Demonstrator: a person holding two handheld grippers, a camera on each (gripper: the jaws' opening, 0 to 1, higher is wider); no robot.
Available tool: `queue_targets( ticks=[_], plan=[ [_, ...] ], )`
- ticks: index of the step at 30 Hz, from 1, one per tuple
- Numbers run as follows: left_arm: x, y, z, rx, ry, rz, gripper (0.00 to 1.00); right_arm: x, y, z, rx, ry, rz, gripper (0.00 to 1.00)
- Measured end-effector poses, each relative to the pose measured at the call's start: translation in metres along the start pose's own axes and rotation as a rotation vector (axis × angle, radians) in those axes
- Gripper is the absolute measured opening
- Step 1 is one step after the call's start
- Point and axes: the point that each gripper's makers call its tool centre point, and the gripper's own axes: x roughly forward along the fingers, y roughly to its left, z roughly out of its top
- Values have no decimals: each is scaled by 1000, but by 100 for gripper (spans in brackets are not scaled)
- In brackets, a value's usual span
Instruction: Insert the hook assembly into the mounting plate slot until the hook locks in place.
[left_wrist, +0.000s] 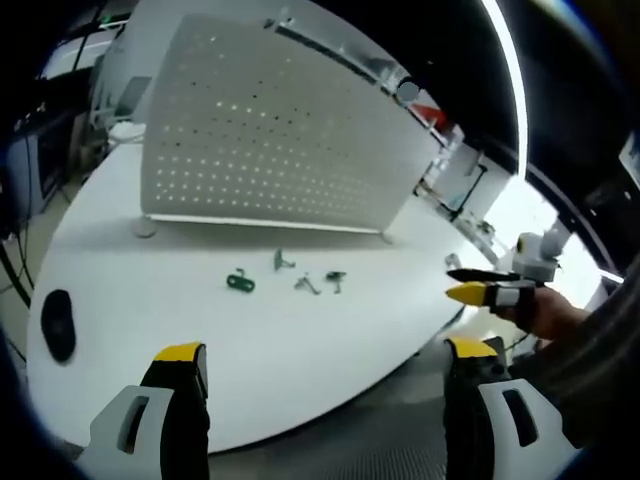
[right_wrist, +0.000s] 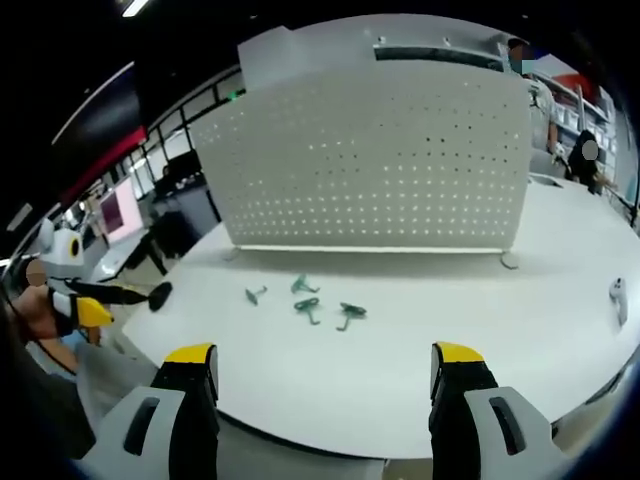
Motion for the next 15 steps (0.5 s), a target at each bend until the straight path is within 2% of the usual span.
queue_targets(
  ticks=[4, 10, 15],
  plan=[
    [4, 2, -2, -1, 19, 1, 100, 0, 1, -3, 4, 0, 4, 88],
    [14, 2, 9, 22, 5, -8, 100, 1, -2, -7, 5, 9, 6, 88],
    [27, 6, 10, 11, 12, -27, 100, 2, -2, -5, 3, 10, 6, 88]
  ],
)
